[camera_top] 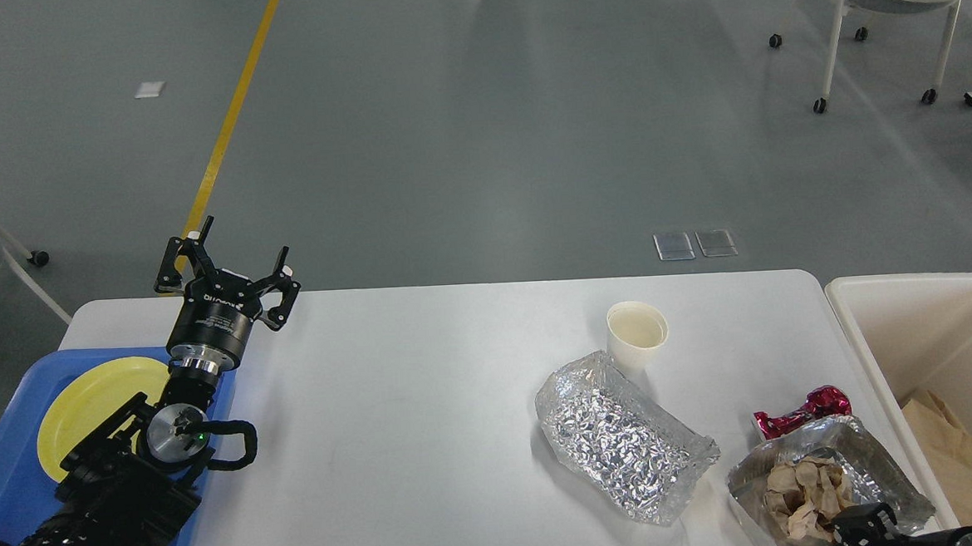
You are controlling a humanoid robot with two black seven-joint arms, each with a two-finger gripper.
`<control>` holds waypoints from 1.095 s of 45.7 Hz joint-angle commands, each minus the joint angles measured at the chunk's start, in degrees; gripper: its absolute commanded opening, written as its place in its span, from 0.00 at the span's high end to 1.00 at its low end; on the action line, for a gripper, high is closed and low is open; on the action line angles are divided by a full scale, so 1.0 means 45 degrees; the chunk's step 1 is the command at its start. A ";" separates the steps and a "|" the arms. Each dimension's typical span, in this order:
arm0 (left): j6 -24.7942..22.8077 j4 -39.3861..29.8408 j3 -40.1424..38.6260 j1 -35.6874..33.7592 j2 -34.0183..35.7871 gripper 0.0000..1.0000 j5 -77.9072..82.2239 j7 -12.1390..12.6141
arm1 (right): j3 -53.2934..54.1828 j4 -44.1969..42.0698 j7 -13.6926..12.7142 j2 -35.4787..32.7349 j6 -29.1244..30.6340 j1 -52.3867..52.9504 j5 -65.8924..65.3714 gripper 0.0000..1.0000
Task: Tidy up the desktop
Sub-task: 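Grasp the clear snack bag with the right gripper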
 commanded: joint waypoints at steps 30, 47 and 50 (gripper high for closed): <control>0.0000 0.0000 -0.0006 0.0000 0.0000 0.03 0.0000 0.0000 | 0.3648 -0.0799 0.0312 -0.0559 -0.1967 -0.3293 -0.0030 1.00; 0.0000 0.0000 -0.0006 0.0000 0.0000 0.03 0.0000 0.0000 | 0.2186 0.0061 0.0156 -0.3194 0.0080 -0.0972 -0.4381 1.00; 0.0000 0.0000 -0.0006 0.0000 0.0000 0.03 0.0000 0.0000 | 0.1385 0.0061 0.0156 -0.3858 0.1427 0.0453 -0.5476 1.00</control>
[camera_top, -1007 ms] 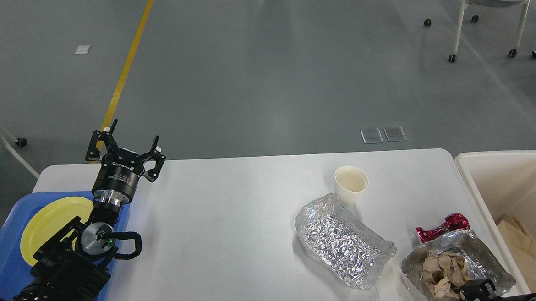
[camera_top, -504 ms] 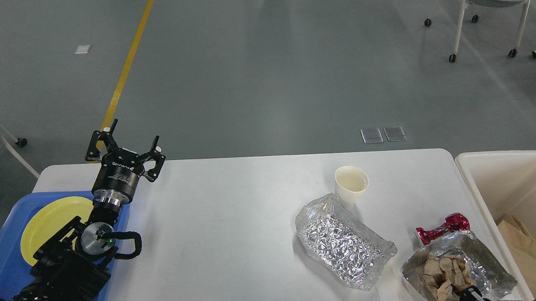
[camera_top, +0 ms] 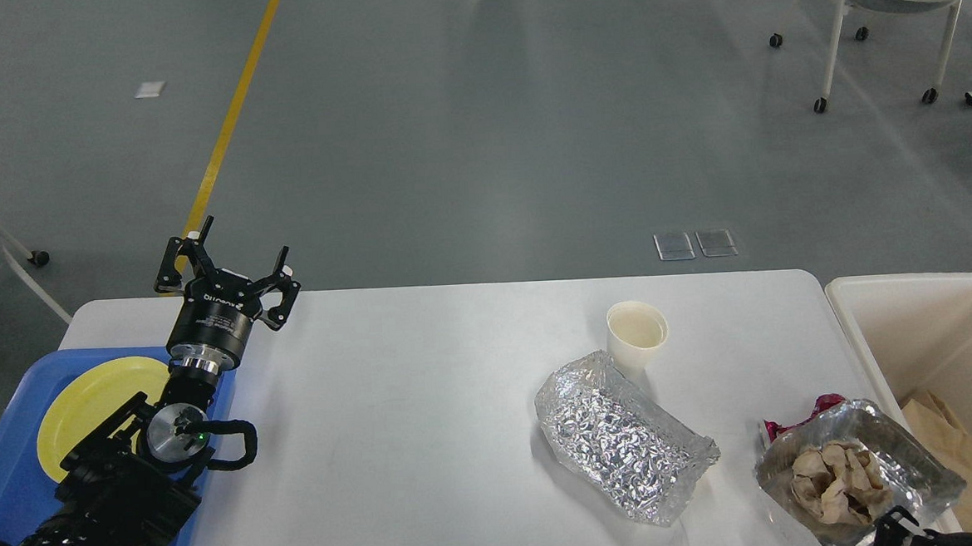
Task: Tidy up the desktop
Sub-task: 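Grasp the clear snack bag with the right gripper, then lift the clear snack bag and drop it into the white bin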
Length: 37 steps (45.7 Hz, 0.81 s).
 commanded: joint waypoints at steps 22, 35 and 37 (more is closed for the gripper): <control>0.0000 -0.0001 0.0014 0.0000 0.0000 0.03 0.0000 0.0000 | -0.1668 -0.2943 -0.1898 -0.0261 1.0434 1.1226 -0.6152 1.00; 0.0000 -0.0001 -0.0005 0.0000 0.0000 0.03 0.0000 0.0000 | -0.2641 -0.4312 -0.1918 0.4601 1.0512 1.2670 -0.3891 1.00; 0.0000 -0.0001 -0.0005 0.0000 0.0000 0.03 0.0000 0.0000 | -0.3325 -0.4253 -0.1918 0.5441 1.0512 1.3334 -0.2973 1.00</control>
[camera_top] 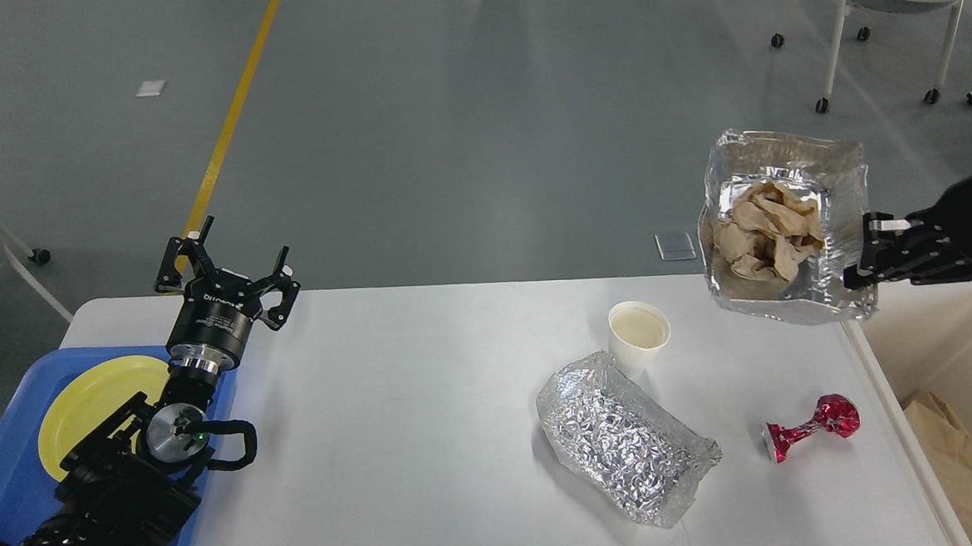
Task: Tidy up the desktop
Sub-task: 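Lift the clear snack bag and drop it into the white bin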
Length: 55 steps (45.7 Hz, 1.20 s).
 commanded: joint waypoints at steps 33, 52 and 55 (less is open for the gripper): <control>0.0000 0.0000 -0.0016 0.0000 0.0000 0.03 0.0000 0.0000 | -0.3682 -0.3328 -0.0002 0.1505 -0.3102 -0.3652 0.3692 1.00; 0.0000 0.0000 -0.0016 0.0000 0.0000 0.03 0.0000 0.0000 | 0.3483 -1.2764 -0.0001 0.0523 -0.5480 -1.5937 0.4667 1.00; 0.0000 0.0000 -0.0016 0.0000 0.0000 0.03 0.0000 0.0000 | 0.4247 -1.4364 -0.0041 0.1751 -0.6887 -1.7462 0.4786 1.00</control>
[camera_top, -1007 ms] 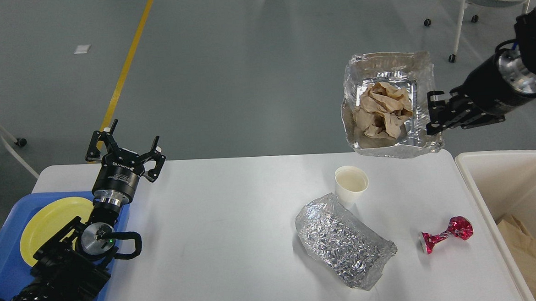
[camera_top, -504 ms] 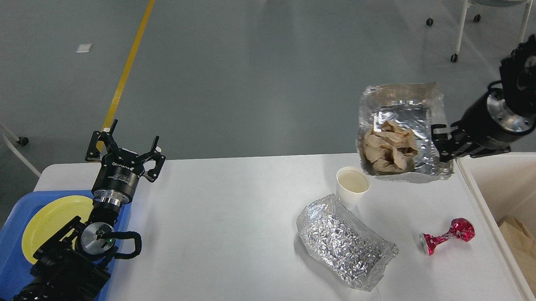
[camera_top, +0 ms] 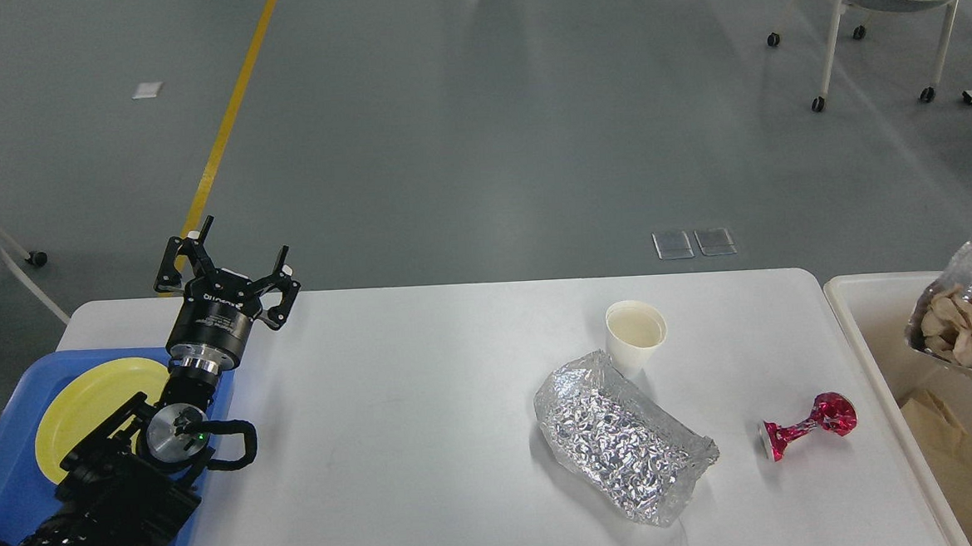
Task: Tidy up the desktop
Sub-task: 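Lift the clear snack bag and drop it into the white bin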
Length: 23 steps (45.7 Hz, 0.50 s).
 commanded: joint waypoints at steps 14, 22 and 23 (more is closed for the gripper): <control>0.0000 0.0000 0.0001 0.0000 0.0000 0.03 0.0000 0.0000 | 0.1920 -0.5413 -0.0106 0.3495 -0.3481 -0.4696 0.1319 0.00; 0.0000 0.0000 0.0020 0.0000 0.0000 0.03 0.0000 0.0000 | 0.1881 -0.5355 -0.0087 0.3456 -0.3305 -0.3799 0.1339 0.00; 0.0000 0.0000 0.0020 0.0000 0.0000 0.03 0.0000 0.0000 | 0.1862 -0.5316 -0.0087 0.3436 -0.3286 -0.3682 0.1319 0.00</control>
